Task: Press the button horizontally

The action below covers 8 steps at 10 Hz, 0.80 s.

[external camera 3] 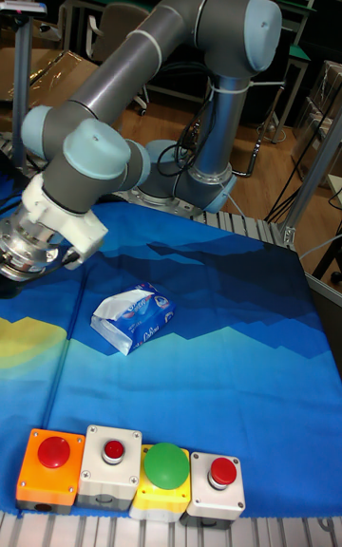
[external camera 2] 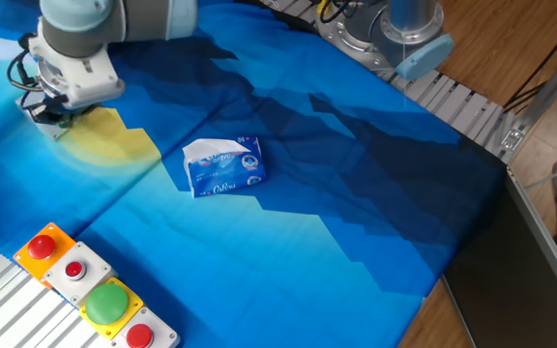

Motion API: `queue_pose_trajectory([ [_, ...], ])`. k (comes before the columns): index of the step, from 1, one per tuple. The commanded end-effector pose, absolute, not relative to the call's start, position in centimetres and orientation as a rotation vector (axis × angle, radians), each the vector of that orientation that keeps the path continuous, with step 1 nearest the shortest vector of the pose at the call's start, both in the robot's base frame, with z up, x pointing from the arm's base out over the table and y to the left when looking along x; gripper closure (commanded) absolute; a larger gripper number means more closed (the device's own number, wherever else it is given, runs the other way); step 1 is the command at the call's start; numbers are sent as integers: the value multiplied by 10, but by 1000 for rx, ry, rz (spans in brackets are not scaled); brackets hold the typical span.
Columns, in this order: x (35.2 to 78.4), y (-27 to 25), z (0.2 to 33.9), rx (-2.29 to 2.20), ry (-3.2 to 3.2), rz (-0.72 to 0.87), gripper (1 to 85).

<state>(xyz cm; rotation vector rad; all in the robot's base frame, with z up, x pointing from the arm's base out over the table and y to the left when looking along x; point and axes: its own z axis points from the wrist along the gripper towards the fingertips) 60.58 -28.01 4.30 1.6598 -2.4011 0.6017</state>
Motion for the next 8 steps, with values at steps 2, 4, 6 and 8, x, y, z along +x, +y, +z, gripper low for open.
queue_pose_trajectory([
  [2,574,-264,67,1430,-2626,379,847],
  [4,554,-228,98,1007,-2904,137,847],
  [6,562,-209,122,541,-3094,68,847],
  [8,570,-187,146,42,-3179,-86,847],
])
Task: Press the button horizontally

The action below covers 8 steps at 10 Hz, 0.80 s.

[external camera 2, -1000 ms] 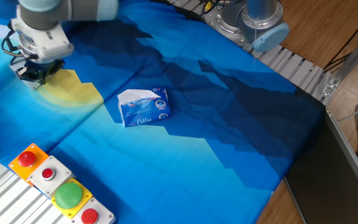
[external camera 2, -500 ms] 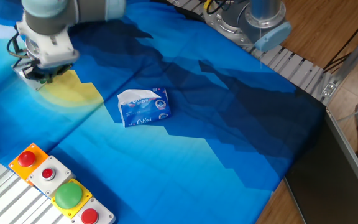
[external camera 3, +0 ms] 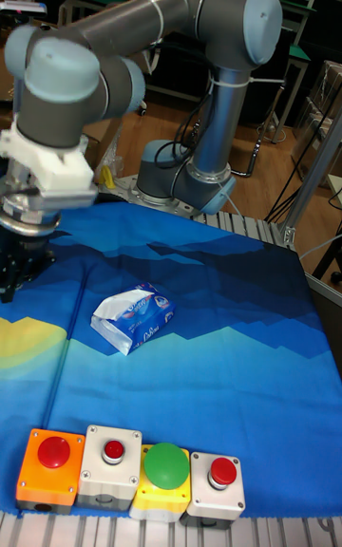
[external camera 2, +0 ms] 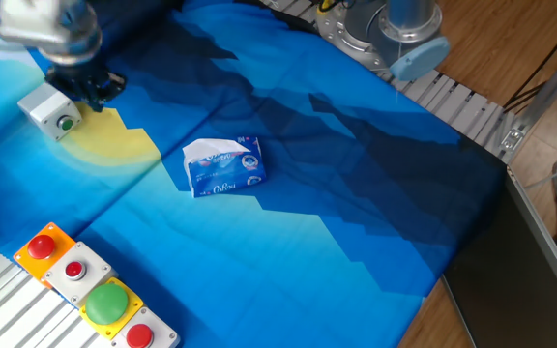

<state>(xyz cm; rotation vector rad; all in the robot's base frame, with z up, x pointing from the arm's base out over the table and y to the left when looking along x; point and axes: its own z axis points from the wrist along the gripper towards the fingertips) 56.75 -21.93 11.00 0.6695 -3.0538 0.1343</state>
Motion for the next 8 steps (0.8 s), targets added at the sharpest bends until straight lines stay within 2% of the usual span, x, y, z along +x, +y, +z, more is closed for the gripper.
queue_pose_trajectory([
  [1,567,-178,156,-51,-3179,-171,847],
  [5,582,-219,172,-188,-3222,-121,847],
  [8,582,-254,159,-99,-3228,-110,847],
])
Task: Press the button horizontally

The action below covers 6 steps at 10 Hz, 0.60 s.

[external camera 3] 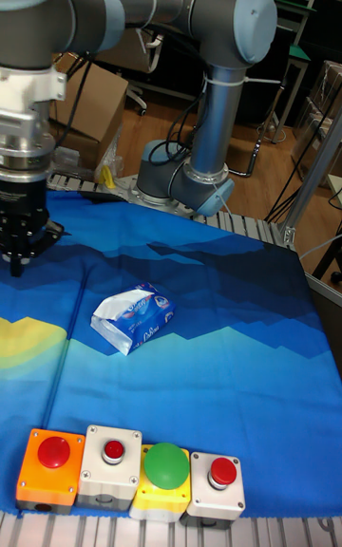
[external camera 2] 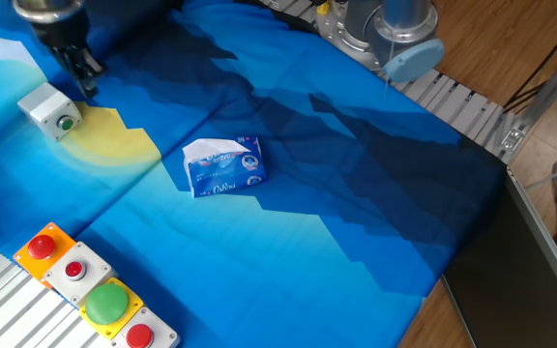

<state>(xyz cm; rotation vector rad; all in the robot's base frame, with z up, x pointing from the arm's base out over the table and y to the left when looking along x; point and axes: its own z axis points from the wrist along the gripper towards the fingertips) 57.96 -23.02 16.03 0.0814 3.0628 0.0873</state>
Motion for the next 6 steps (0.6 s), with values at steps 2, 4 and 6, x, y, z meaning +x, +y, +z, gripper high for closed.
queue_pose_trajectory([
  [2,577,-255,157,125,3062,138,847],
  [4,579,-248,158,221,3053,182,847],
  [6,603,-251,161,246,2958,170,847],
])
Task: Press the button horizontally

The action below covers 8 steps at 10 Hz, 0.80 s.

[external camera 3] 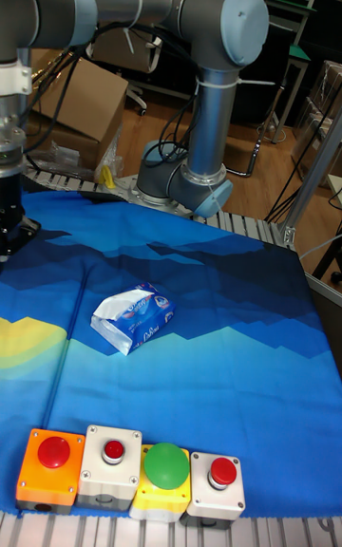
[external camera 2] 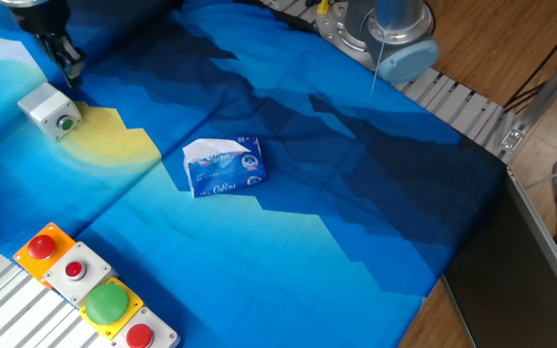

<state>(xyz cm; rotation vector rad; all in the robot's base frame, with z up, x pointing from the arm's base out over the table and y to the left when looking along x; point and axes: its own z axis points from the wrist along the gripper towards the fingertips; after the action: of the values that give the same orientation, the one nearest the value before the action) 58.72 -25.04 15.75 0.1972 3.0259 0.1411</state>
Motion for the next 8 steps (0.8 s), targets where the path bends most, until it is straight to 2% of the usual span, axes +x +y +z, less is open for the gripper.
queue_pose_trajectory([
  [1,605,-260,161,230,2951,117,847],
  [2,601,-269,159,199,2969,64,847],
  [8,579,-270,157,-120,3055,39,847],
])
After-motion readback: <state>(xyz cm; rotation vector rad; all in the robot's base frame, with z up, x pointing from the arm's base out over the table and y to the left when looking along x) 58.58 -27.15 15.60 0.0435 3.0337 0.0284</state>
